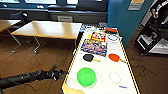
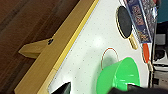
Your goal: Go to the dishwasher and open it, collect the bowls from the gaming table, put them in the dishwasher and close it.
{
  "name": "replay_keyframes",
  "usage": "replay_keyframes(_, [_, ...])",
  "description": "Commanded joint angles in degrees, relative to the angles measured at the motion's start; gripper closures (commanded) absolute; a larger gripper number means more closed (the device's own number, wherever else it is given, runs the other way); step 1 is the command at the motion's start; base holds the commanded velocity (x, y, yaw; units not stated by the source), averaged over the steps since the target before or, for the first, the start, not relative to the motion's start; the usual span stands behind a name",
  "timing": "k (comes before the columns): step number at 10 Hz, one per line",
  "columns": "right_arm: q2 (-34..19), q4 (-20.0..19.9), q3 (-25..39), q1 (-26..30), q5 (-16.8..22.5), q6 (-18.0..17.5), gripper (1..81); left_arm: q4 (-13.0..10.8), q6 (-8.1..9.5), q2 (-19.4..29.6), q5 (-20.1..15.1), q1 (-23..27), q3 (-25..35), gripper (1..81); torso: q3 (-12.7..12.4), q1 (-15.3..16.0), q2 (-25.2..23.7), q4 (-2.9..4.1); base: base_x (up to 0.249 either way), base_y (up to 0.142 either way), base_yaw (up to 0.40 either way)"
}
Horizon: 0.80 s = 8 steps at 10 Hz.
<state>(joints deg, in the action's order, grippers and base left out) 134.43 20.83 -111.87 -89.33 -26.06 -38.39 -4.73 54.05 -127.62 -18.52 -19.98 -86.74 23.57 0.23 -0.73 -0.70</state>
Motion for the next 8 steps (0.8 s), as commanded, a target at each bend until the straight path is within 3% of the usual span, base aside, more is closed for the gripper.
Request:
replay_keyframes(1, [-2.12, 1.58, 0.09, 0.07, 2.51, 0.07, 81.1, -0.37, 0.7, -1.67, -3.1, 7.8, -0.8, 1.0, 0.0, 0.0, 0.0, 0.0, 0.0, 0.0, 0.0])
replay_keyframes(8, [-1.77, 2.19, -0.18, 0.07, 2.51, 0.07, 81.1, -3.18, 0.53, -8.79, -3.19, 6.75, -2.3, 1.0, 0.0, 0.02, 0.0, 0.0, 0.0, 0.0, 0.0])
